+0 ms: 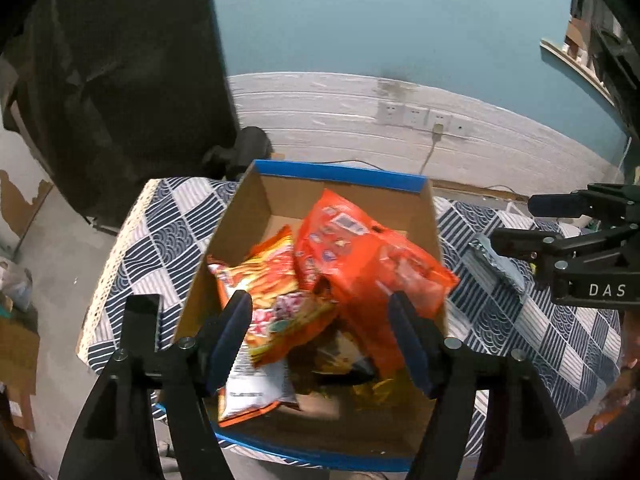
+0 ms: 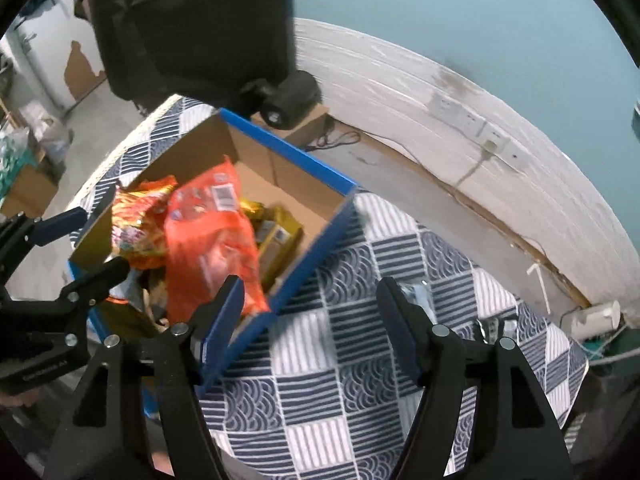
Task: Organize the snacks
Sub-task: 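Open both grippers to drop the two bags into the box, then move both open grippers toward the silver bar and black bag on the table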
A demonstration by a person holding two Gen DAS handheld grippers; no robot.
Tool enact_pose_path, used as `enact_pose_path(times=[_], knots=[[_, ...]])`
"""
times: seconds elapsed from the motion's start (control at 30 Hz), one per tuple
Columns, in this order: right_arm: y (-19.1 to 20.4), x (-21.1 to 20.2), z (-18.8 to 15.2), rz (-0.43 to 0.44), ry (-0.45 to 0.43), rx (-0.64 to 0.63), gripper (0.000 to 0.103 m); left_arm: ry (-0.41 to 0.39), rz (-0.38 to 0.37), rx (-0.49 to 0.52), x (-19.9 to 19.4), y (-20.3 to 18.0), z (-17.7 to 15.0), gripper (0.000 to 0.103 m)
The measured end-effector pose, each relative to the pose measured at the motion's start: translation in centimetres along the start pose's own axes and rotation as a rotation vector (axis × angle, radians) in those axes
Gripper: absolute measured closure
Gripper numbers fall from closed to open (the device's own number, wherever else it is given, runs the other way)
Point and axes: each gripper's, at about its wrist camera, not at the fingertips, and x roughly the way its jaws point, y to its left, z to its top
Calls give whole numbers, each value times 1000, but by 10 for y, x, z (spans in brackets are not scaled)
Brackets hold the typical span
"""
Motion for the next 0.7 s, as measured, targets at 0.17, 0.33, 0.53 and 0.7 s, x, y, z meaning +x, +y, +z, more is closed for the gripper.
enact_pose_path(times=[0.17,0.33,0.53,0.7], knots=[[-26,-6,-19,-34,8,31,33,-4,-10,31,-3,-19,6,31],[-57,-13,-38,-71,10,82,28,-2,-37,41,-3,-41,11,30],[-93,-16,-66,-119,29,144,28,24,-63,62,3,-71,7,30],[-120,-17,-82,-140,46,188,28,45,-63,106,11,-100,4,30]])
